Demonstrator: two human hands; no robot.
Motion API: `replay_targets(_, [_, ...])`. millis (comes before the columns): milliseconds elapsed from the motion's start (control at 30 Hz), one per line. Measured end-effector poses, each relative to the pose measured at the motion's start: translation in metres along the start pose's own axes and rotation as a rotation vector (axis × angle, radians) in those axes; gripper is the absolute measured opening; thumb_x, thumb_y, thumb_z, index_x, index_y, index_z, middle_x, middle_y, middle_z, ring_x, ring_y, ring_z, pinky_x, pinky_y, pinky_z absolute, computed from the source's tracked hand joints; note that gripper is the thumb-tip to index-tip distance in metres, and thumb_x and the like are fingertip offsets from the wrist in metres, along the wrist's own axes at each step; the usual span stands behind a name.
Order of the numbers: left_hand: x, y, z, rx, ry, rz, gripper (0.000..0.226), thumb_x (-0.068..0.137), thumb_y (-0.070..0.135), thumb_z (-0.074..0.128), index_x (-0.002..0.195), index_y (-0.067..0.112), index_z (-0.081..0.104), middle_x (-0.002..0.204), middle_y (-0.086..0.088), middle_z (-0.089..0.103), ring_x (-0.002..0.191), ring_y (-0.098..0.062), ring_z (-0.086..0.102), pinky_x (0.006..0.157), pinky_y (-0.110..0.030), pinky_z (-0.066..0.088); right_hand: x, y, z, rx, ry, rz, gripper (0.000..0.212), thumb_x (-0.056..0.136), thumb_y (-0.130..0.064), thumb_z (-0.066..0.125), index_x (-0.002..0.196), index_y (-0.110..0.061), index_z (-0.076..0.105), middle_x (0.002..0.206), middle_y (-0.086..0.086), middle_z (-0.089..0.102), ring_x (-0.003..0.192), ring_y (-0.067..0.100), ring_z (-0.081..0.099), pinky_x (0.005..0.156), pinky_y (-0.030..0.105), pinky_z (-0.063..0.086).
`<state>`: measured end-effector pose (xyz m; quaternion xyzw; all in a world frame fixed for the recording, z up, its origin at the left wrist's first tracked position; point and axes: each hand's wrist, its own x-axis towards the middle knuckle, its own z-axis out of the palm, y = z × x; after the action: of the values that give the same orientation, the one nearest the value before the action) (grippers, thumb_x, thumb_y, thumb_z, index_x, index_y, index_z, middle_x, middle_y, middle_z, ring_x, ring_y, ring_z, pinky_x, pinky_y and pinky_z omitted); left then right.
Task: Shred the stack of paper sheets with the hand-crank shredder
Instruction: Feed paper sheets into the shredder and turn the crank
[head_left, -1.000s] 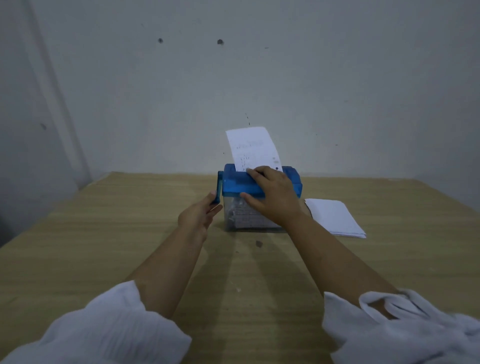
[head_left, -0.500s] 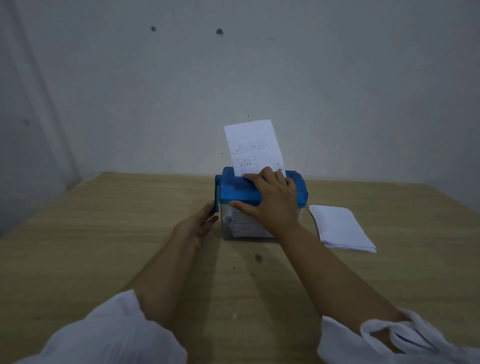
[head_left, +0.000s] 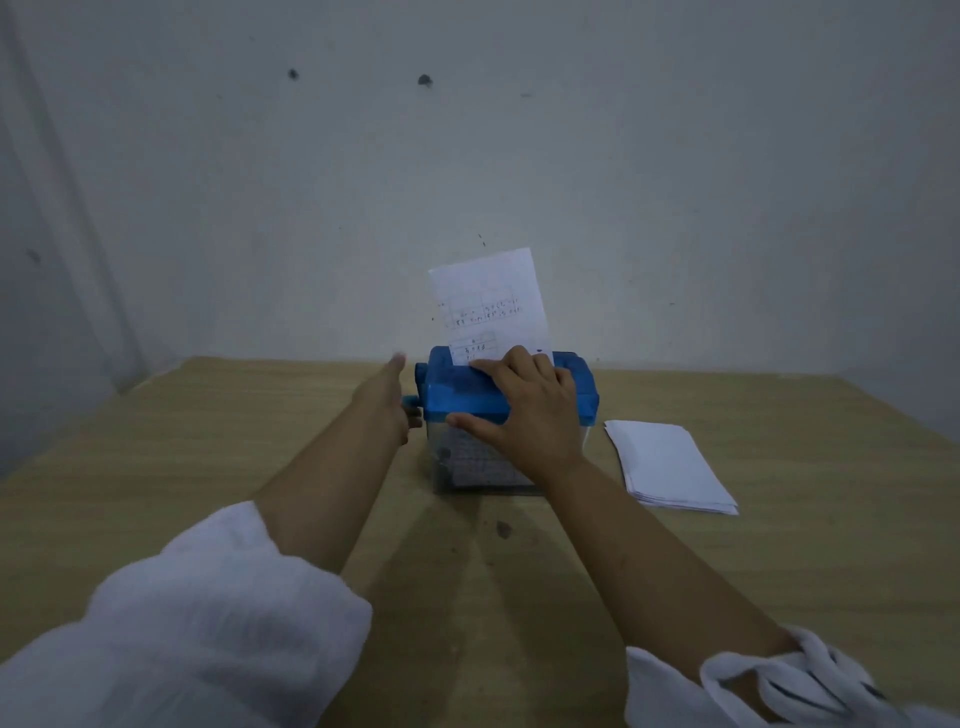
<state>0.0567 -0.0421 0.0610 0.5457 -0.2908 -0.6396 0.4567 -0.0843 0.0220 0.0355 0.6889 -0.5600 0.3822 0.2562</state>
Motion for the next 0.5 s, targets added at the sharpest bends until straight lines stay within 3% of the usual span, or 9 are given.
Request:
replay_targets(67, [-0.008, 0.016, 0.005, 0.128, -0.064, -0.049, 0.09, 0.086, 0.06, 0.052, 0.148, 0.003, 0.019, 0.144, -0.026, 0.036, 0.126, -0.042, 0.044, 0.11, -0.049, 0.021, 0.0, 0.001, 0.0, 0.007, 0.001, -0.004, 0.065, 0.073, -0.07, 0.043, 0.112, -0.022, 0.064, 0.094, -0.002, 0.056, 0.083, 0.018, 0.054, 0.075, 0.029, 0.032])
replay_targets(133, [-0.017, 0.026, 0.008, 0.227, -0.057, -0.062, 0.095, 0.084, 0.059, 0.055, 0.148, 0.002, 0.013, 0.149, -0.028, 0.024, 0.132, -0.047, 0.033, 0.112, -0.054, 0.015, -0.001, 0.001, 0.0, 0.012, 0.01, -0.014, 0.065, 0.073, -0.07, 0.044, 0.113, -0.022, 0.064, 0.094, -0.002, 0.057, 0.084, 0.018, 0.055, 0.075, 0.029, 0.033])
replay_targets(200, [-0.02, 0.028, 0.012, 0.276, -0.075, -0.08, 0.085, 0.088, 0.053, 0.055, 0.145, -0.002, 0.022, 0.145, -0.029, 0.032, 0.131, -0.046, 0.035, 0.111, -0.052, 0.018, -0.003, 0.002, 0.001, 0.024, 0.029, -0.025, 0.065, 0.074, -0.069, 0.045, 0.115, -0.022, 0.065, 0.093, -0.002, 0.058, 0.083, 0.018, 0.056, 0.075, 0.03, 0.037])
replay_targets(233, [-0.023, 0.028, 0.014, 0.285, -0.094, -0.075, 0.073, 0.091, 0.048, 0.053, 0.137, -0.005, 0.034, 0.136, -0.029, 0.041, 0.124, -0.043, 0.044, 0.108, -0.046, 0.027, -0.003, 0.002, 0.001, 0.034, 0.035, -0.027, 0.065, 0.074, -0.068, 0.045, 0.115, -0.023, 0.065, 0.093, -0.003, 0.058, 0.084, 0.018, 0.056, 0.075, 0.03, 0.037])
replay_targets(267, [-0.026, 0.027, 0.016, 0.297, -0.113, -0.055, 0.057, 0.093, 0.043, 0.052, 0.119, -0.007, 0.047, 0.117, -0.027, 0.051, 0.107, -0.037, 0.057, 0.093, -0.036, 0.043, -0.002, 0.002, 0.001, 0.041, 0.037, -0.03, 0.064, 0.075, -0.068, 0.045, 0.115, -0.023, 0.065, 0.093, -0.003, 0.058, 0.084, 0.018, 0.056, 0.076, 0.03, 0.036])
replay_targets(300, [-0.031, 0.025, 0.019, 0.285, -0.129, -0.038, 0.043, 0.095, 0.038, 0.052, 0.097, -0.004, 0.051, 0.094, -0.021, 0.052, 0.081, -0.03, 0.062, 0.064, -0.027, 0.051, -0.002, 0.002, 0.001, 0.042, 0.037, -0.032, 0.063, 0.075, -0.067, 0.045, 0.116, -0.024, 0.065, 0.093, -0.003, 0.058, 0.084, 0.017, 0.056, 0.076, 0.03, 0.036])
replay_targets(333, [-0.034, 0.023, 0.021, 0.261, -0.134, -0.03, 0.036, 0.095, 0.034, 0.053, 0.081, 0.001, 0.049, 0.08, -0.016, 0.047, 0.062, -0.029, 0.057, 0.041, -0.024, 0.045, -0.002, 0.003, 0.002, 0.037, 0.037, -0.033, 0.062, 0.075, -0.067, 0.045, 0.116, -0.025, 0.065, 0.093, -0.003, 0.058, 0.085, 0.017, 0.056, 0.076, 0.03, 0.035])
replay_targets(367, [-0.033, 0.023, 0.022, 0.218, -0.136, -0.034, 0.034, 0.095, 0.03, 0.054, 0.075, 0.004, 0.047, 0.074, -0.012, 0.044, 0.057, -0.027, 0.052, 0.035, -0.025, 0.041, -0.002, 0.003, 0.002, 0.033, 0.036, -0.031, 0.062, 0.075, -0.067, 0.045, 0.116, -0.025, 0.065, 0.094, -0.003, 0.058, 0.085, 0.017, 0.056, 0.076, 0.029, 0.035])
replay_targets(500, [-0.022, 0.024, 0.018, 0.083, -0.15, -0.015, 0.025, 0.092, 0.019, 0.058, 0.076, 0.002, 0.051, 0.076, -0.01, 0.051, 0.065, -0.025, 0.05, 0.061, -0.033, 0.044, -0.003, 0.004, 0.004, 0.019, 0.045, -0.038, 0.062, 0.076, -0.068, 0.045, 0.117, -0.026, 0.064, 0.094, -0.003, 0.058, 0.085, 0.017, 0.056, 0.076, 0.03, 0.037])
